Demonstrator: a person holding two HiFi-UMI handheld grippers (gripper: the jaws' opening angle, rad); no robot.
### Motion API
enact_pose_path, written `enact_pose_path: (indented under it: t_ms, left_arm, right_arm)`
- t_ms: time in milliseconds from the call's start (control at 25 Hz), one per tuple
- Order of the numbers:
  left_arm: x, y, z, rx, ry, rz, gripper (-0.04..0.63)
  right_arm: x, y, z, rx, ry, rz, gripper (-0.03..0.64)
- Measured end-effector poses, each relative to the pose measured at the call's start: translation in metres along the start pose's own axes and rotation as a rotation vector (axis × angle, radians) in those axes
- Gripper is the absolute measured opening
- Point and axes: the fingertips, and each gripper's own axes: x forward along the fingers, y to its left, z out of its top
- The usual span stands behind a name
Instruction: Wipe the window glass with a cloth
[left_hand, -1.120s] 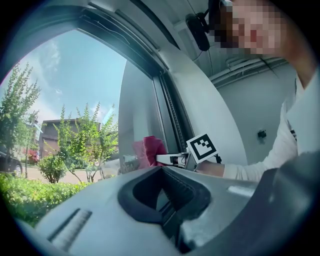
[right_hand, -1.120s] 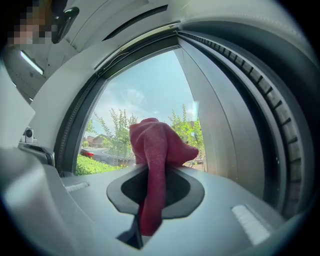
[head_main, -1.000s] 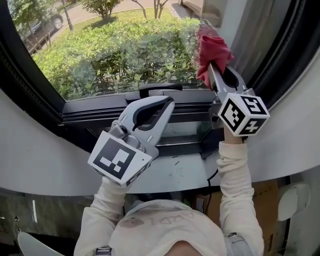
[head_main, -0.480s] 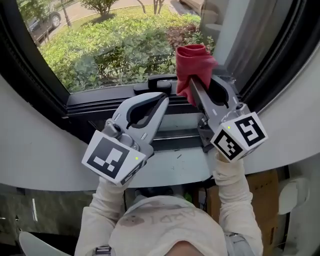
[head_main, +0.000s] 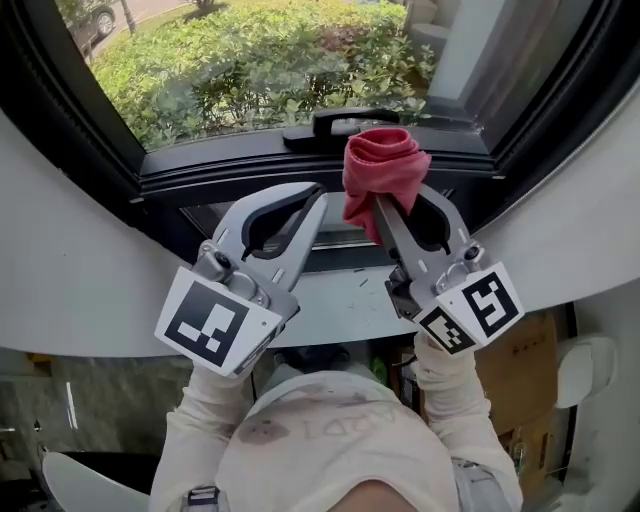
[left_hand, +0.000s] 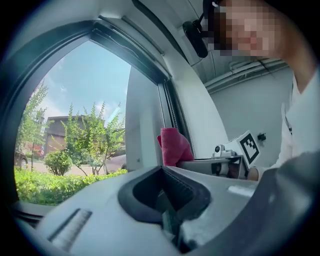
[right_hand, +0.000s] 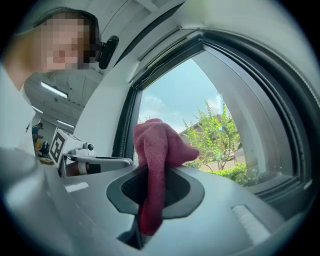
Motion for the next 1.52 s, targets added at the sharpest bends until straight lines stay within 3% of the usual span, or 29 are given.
enact_pose_path:
  t_ms: [280,1520]
  left_arm:
    - [-0.025,0.011,-0.011,-0.004,-0.008,0.003,0.000]
    - [-0.036,0.009,0.010,-0.011,-0.024,0.025,0.000]
  right_arm:
    - [0.024,0.030,-0.012,0.011,0.004,0.043,0.069]
    - [0.021,0.049,0.003,0.024,-0.012,0.074,0.069]
